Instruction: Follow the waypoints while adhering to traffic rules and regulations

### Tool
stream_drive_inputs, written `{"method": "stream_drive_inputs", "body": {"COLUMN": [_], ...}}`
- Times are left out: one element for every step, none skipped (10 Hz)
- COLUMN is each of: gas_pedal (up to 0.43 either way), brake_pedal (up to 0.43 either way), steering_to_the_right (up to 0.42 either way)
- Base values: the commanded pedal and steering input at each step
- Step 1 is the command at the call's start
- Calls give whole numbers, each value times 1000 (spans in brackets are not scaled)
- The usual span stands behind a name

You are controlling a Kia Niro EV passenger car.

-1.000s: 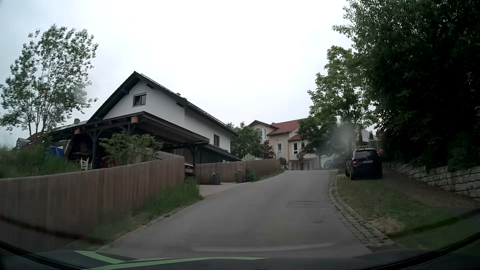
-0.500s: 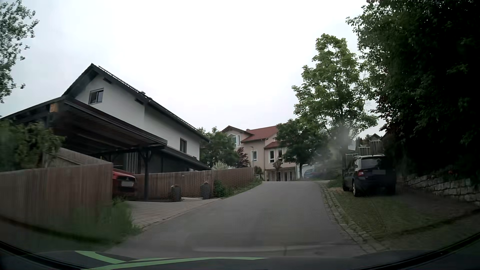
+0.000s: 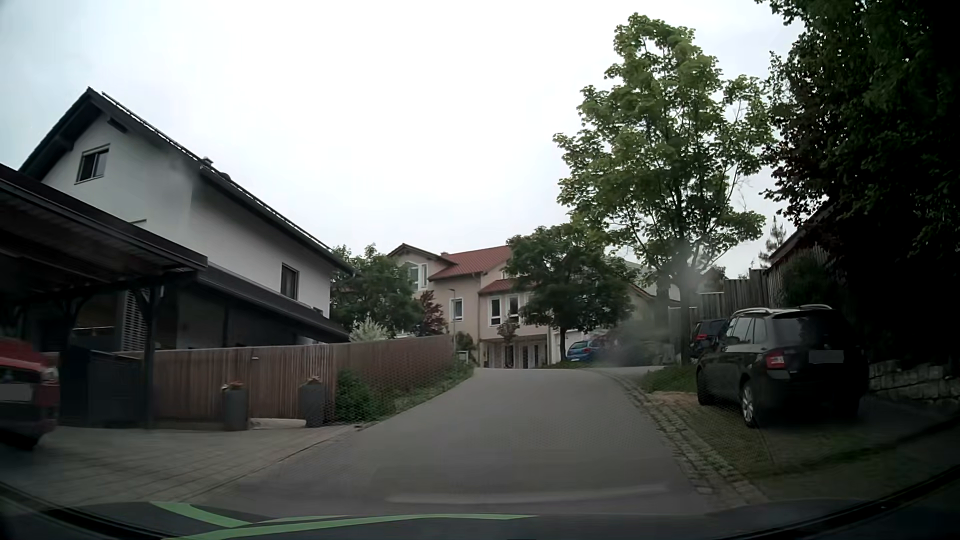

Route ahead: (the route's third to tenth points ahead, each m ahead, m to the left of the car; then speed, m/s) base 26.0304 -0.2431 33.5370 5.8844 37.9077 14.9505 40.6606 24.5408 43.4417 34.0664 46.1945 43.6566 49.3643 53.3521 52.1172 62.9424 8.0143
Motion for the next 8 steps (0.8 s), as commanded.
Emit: {"method": "stream_drive_inputs", "body": {"gas_pedal": [220,220,220,220,209,209,209,197], "brake_pedal": [0,0,0,0,0,0,0,0], "steering_to_the_right": [88,85,84,80,75,70,61,56]}}
